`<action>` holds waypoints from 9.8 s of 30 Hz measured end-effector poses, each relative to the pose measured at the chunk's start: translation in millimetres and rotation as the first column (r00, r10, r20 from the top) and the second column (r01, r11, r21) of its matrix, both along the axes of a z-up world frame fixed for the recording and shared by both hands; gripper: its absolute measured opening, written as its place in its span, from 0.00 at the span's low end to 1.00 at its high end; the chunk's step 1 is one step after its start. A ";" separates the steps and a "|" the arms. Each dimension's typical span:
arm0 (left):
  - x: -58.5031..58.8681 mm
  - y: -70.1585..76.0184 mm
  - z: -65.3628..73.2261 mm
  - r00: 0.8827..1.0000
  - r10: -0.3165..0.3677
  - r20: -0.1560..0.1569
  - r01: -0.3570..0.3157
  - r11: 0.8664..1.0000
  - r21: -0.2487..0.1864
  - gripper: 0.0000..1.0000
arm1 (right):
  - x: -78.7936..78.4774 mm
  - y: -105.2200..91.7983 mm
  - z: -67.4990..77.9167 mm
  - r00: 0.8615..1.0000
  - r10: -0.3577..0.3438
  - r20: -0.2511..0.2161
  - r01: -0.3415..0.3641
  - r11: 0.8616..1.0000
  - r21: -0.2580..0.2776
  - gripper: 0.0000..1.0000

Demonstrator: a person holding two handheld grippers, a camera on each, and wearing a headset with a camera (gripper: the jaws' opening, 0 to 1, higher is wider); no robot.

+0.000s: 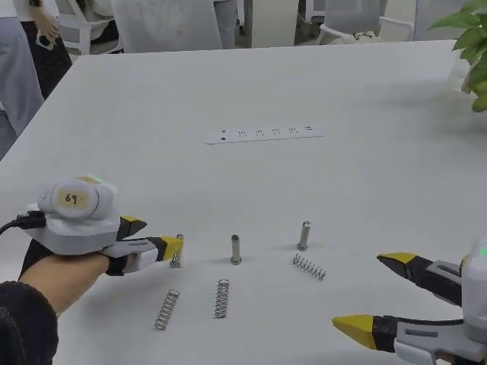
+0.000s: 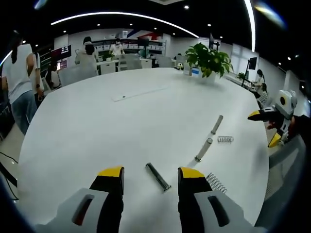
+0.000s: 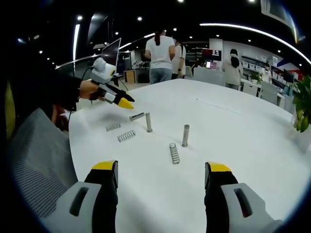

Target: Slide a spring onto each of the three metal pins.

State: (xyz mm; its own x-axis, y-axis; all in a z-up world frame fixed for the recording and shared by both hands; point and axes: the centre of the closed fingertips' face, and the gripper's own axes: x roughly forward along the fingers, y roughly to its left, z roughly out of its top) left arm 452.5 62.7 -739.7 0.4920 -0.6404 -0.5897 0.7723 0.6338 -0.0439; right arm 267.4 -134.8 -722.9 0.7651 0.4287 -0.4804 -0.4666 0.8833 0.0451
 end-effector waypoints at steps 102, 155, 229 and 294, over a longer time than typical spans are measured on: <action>-9.8 -2.5 -10.3 0.999 -0.019 -0.051 0.029 0.978 0.207 0.00 | -0.8 3.5 -1.1 1.000 0.010 -0.012 -0.010 1.000 0.005 0.67; -26.0 0.9 -4.2 0.998 0.058 -0.030 -0.056 0.997 0.053 0.00 | -2.1 4.7 -6.3 0.999 0.035 -0.033 -0.036 0.999 -0.019 0.66; -85.0 24.6 -36.1 0.995 0.022 -0.097 -0.012 0.995 0.096 0.12 | -3.4 9.3 -5.3 0.998 0.050 -0.030 -0.051 0.999 -0.017 0.66; -105.0 30.8 -33.0 0.992 -0.104 -0.076 0.111 0.990 0.090 0.02 | -0.5 9.1 5.2 0.999 0.039 -0.012 -0.040 0.999 -0.018 0.65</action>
State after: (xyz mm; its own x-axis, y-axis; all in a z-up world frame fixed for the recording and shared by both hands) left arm 347.5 93.6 -772.7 0.3777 -0.6276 -0.6807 0.8332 0.5511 -0.0458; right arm 266.9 -125.7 -717.7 0.7422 0.4494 -0.4971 -0.5007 0.8649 0.0342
